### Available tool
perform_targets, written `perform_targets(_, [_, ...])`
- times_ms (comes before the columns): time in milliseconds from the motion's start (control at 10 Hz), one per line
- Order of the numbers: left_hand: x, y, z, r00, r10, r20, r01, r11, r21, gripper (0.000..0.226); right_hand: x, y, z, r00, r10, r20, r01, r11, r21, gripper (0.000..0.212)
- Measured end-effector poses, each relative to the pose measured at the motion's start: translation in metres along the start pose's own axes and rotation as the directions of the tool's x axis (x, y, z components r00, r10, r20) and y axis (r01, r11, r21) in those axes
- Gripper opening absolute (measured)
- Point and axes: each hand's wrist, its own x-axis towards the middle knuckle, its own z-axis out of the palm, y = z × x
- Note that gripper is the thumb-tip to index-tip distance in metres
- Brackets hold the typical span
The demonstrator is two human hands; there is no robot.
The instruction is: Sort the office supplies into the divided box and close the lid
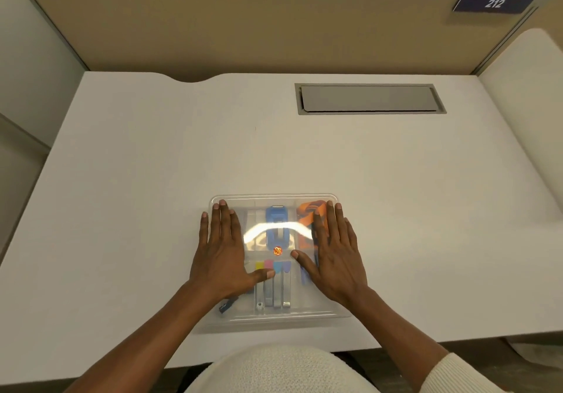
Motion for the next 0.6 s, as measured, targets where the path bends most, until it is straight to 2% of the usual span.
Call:
perform_targets(100, [0.005,0.003,-0.004,1.000,-0.010,0.019,0.009,0.998,0.055,0.152,0.002,-0.001,-0.001,1.000,-0.002,0.012,0.003,1.000,-0.027,0.094])
perform_targets(200, [0.010,0.005,-0.008,0.998,-0.030,0.059,0.023,0.992,0.120,0.156,0.005,-0.001,-0.009,0.996,-0.006,0.084,0.014,0.996,-0.087,0.096])
perform_targets(300, [0.010,0.007,-0.009,0.995,-0.044,0.089,0.034,0.993,0.110,0.157,0.011,-0.003,-0.021,0.989,0.009,0.149,0.008,0.993,-0.115,0.101])
perform_targets(400, [0.009,0.007,-0.009,0.994,-0.060,0.094,0.055,0.997,0.053,0.158,0.021,-0.010,-0.043,0.998,0.032,0.047,-0.034,0.999,0.043,0.074])
perform_targets(500, [0.007,0.007,-0.017,0.990,-0.095,0.101,0.099,0.994,-0.035,0.152,0.031,-0.013,-0.058,0.987,0.160,-0.013,-0.153,0.962,0.226,0.058])
perform_targets(600, [0.008,0.008,-0.025,0.995,-0.082,0.049,0.083,0.996,-0.015,0.150,0.041,-0.010,-0.069,0.978,0.207,-0.007,-0.200,0.953,0.227,0.062])
